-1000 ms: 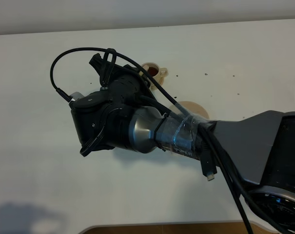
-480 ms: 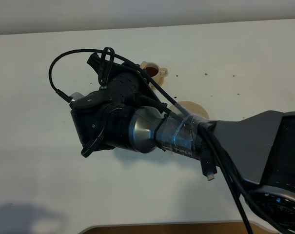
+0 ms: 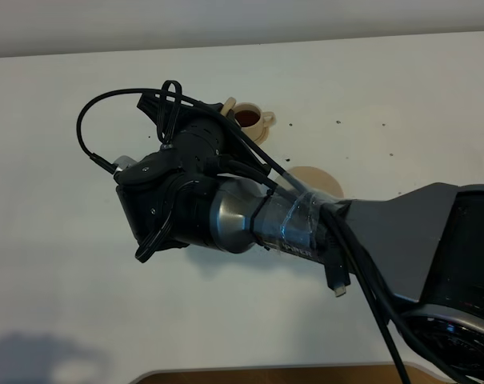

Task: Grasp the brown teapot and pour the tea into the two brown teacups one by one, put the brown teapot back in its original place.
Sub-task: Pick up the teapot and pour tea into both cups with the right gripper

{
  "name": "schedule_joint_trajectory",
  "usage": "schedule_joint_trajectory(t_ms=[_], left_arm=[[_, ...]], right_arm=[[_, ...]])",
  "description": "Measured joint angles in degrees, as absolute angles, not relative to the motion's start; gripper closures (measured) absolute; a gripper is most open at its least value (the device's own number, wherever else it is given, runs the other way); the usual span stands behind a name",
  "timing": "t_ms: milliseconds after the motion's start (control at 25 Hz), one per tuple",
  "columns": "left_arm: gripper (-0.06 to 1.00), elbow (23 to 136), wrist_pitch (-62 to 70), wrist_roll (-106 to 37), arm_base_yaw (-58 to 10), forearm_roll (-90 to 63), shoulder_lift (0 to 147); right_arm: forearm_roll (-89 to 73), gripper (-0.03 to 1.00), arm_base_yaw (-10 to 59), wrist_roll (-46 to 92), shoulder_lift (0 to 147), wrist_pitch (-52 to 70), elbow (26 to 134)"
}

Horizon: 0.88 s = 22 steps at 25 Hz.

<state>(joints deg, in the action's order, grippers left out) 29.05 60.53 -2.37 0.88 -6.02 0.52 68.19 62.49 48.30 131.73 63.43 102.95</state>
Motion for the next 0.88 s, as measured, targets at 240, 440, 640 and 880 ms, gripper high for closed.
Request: schedule_joint_trajectory(t_ms=[240, 440, 640, 880], left_arm=[[0.59, 29.0, 60.5, -2.4, 0.9, -6.0, 0.5], [0.59, 29.0, 60.5, -2.4, 0.9, -6.0, 0.5], [0.59, 29.0, 60.5, -2.4, 0.9, -6.0, 0.5], [0.59, 29.0, 60.5, -2.4, 0.9, -6.0, 0.5]], right_arm=[[68.3, 0.85, 62.5, 48.3, 131.7, 63.4, 103.0], [68.3, 0.85, 62.5, 50.3, 131.7, 63.4, 103.0], [68.4, 0.85, 62.5, 52.1, 131.7, 63.4, 103.0], [69.2, 0.85, 62.6, 52.9, 131.7, 63.4, 103.0]])
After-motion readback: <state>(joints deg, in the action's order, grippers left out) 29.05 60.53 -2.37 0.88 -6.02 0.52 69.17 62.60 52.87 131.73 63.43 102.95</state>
